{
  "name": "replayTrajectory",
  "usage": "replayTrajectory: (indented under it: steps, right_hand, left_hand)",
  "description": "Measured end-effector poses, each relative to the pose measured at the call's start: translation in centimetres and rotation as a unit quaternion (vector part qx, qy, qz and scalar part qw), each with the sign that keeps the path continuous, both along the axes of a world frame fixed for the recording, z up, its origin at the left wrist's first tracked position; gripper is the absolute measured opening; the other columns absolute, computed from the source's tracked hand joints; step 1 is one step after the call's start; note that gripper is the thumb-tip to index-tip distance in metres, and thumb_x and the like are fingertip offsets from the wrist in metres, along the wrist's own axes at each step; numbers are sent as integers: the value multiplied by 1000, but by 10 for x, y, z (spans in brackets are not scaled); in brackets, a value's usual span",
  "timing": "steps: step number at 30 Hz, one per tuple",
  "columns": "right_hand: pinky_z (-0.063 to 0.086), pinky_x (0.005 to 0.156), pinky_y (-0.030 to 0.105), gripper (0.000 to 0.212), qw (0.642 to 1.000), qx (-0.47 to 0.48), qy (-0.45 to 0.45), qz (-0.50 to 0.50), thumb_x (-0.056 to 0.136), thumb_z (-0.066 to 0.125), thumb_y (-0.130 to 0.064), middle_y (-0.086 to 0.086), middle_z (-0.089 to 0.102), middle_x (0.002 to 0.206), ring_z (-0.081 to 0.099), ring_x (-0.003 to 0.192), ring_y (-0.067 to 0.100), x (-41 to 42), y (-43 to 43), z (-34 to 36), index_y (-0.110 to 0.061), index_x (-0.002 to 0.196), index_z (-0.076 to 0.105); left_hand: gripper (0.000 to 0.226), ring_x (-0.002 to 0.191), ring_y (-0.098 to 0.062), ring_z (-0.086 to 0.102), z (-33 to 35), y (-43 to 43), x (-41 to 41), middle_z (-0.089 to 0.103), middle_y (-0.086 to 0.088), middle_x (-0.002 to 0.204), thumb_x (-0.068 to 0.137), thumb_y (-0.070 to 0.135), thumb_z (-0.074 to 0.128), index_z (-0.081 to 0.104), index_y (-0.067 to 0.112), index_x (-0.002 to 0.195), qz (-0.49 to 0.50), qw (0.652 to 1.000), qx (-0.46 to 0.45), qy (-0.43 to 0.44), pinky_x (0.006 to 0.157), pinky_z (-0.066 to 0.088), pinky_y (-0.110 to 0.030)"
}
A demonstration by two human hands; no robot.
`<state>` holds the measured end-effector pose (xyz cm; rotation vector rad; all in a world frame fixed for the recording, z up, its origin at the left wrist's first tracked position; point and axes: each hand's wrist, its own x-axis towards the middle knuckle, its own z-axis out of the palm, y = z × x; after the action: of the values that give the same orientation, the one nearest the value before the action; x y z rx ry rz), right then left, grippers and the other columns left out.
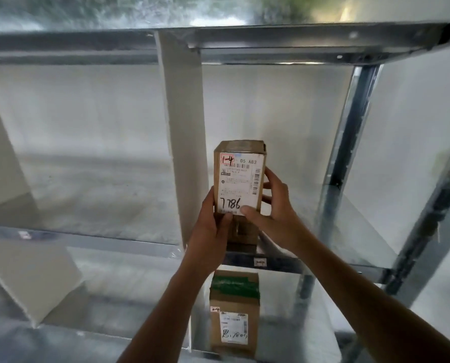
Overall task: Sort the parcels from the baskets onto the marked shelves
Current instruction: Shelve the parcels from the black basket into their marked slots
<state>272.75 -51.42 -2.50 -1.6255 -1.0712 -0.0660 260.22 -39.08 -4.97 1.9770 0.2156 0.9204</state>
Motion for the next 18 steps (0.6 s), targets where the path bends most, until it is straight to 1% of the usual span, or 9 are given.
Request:
replayTrajectory:
  steps: [1,3,5,7,9,11,12,15,18]
  right_hand:
    - [60,96,30,91,1000,-2,1,-5,90,78,-35,-12,26,155,42,144,18,3,3,-2,-39,159,18]
    - [56,88,14,90,1000,-5,6,-8,92,77,-32,-14,25,154,41,145,18,5,9,-4,-43,158,16]
    - [50,78,2,89,1000,-4,10,-13,93,77,-33,-10,25,156,40,146,19,6,12,-6,-44,157,16]
    - [47,75,-2,90,1000,3,9,-11,92,77,-38,-10,24,156,39,147,20,6,11,-6,-53,153,12]
    - [49,85,7,92,1000,-14,7,-7,88,72,-54,-17,20,156,35,149,21,2,4,-5,-64,146,2]
    - [47,105,30,94,998,-50,-3,-26,81,61,-75,-23,15,159,30,152,22,-3,-8,-6,-65,146,-6]
    - [41,112,37,96,997,-63,-15,-41,78,54,-82,-25,13,161,28,153,21,-7,-16,-9,-62,149,-8]
    - [27,109,29,92,990,-102,-63,-76,81,38,-88,-19,17,167,29,152,17,-32,-45,-19,-50,158,7]
    - [34,116,33,82,984,-132,-94,-67,84,23,-93,-21,30,164,34,149,9,-77,-72,-37,-49,154,20]
  left_hand:
    - [58,117,23,48,0,-2,2,47,51,123,107,21,49,29,72,125,18,1000,-2,9,74,45,1]
    - [51,114,13,54,-2,-5,4,47,48,122,107,21,49,31,65,128,57,998,-1,23,74,43,4]
    - [44,123,-2,56,-1,-9,6,50,36,131,108,22,47,33,52,136,87,996,2,36,81,47,-3]
    - [41,132,-11,54,1,-16,5,52,22,142,108,20,47,36,41,142,101,994,0,38,93,49,-12]
    - [40,136,-16,53,2,-26,-5,52,13,148,107,28,47,37,34,145,112,993,-8,25,100,49,-22]
    - [50,139,-20,51,-3,-38,-22,46,8,154,103,43,43,32,32,151,138,990,12,13,105,50,-42]
    - [55,140,-22,49,-6,-43,-34,43,7,157,101,49,41,28,34,152,156,987,35,11,107,50,-49]
    - [55,141,-24,48,-14,-51,-67,41,4,159,103,60,35,28,39,153,207,973,101,20,109,47,-49]
    - [57,145,-22,42,-27,-54,-106,41,4,160,102,55,42,37,32,154,223,960,163,52,113,40,-43]
